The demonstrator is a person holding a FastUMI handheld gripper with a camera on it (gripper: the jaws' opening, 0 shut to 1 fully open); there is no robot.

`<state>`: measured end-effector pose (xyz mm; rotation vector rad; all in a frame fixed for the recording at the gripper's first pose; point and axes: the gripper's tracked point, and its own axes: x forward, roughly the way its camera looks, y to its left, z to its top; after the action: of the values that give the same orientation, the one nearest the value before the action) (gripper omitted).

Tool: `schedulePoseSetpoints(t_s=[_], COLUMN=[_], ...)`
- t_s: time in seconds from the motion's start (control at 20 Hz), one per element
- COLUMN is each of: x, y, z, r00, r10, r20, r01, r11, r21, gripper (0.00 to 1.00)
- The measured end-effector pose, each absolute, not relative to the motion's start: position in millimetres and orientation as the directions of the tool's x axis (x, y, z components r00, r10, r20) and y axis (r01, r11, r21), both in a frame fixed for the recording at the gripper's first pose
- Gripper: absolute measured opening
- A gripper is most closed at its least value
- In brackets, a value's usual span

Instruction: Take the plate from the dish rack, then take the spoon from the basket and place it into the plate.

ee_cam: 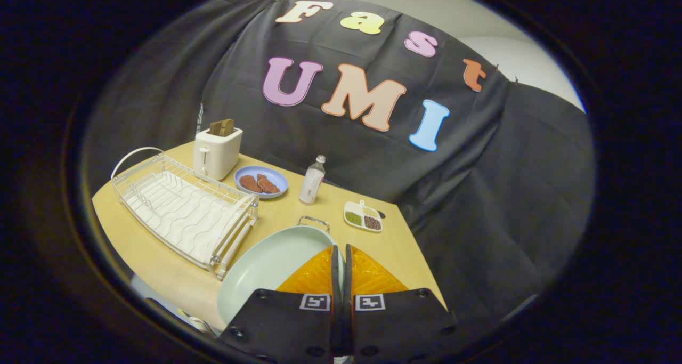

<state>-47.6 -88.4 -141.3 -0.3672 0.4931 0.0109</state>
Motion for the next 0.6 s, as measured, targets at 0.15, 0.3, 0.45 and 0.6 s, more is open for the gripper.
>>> schedulePoseSetpoints(t_s=[0.15, 0.3, 0.45, 0.6], x=[-50.4, -53.4, -52.9, -49.2], y=[-94.8, -100.2, -109.5, -124.1], z=[-164.9, -196.3, -225.5, -253.5], r00=[0.888, 0.872, 0.857, 0.844], r10=[-0.043, -0.002, 0.037, 0.066], r20=[-0.458, -0.489, -0.515, -0.533], r01=[-0.112, -0.13, -0.136, -0.129], r11=[0.946, 0.963, 0.978, 0.988], r21=[-0.305, -0.236, -0.155, -0.082], gripper=[0.03, 0.03, 0.03, 0.03])
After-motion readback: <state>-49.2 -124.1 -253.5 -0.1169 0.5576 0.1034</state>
